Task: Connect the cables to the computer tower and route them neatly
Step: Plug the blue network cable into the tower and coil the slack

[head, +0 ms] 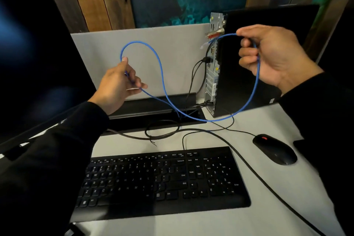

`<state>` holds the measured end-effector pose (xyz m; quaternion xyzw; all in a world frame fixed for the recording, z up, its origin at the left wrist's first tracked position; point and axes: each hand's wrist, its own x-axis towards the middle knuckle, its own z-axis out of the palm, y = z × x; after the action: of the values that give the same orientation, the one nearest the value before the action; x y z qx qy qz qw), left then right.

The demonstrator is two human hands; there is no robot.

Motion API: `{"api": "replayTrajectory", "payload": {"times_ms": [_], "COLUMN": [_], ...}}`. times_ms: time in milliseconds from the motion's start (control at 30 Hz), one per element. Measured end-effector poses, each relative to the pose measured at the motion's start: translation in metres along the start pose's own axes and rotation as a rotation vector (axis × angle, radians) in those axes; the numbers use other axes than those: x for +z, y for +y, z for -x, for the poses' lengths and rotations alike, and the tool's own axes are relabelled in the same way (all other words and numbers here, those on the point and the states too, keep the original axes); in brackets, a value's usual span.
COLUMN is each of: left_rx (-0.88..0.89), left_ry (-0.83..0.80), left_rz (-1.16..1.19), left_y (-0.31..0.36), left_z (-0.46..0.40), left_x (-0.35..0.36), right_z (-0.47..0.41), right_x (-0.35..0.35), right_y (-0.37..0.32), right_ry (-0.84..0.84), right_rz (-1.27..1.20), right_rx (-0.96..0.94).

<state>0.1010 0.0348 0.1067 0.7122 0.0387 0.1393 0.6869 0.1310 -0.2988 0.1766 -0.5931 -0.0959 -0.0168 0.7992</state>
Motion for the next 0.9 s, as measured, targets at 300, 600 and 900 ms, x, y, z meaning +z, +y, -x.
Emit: {"api": "replayTrajectory", "payload": {"times_ms": [300,600,900], "left_rx": [0.021,0.224,0.284], "left_ry": [-0.070,-0.334,-0.249], "left_rz": [-0.113,-0.112,-0.218], "left_y": [-0.013,0.000,0.003], "left_z": [0.003,0.003,-0.020], "left_x": [0.039,0.085,0.060], "right_z": [-0.001,0.013,-0.020], "right_x": [-0.037,0.029,-0.005], "right_y": [0.099,0.098,0.071], "right_ry": [0.195,-0.220,-0.295], "right_rz": [1.379,0.917,1.009], "right_rx": [-0.551,-0.458,-0.443]}}
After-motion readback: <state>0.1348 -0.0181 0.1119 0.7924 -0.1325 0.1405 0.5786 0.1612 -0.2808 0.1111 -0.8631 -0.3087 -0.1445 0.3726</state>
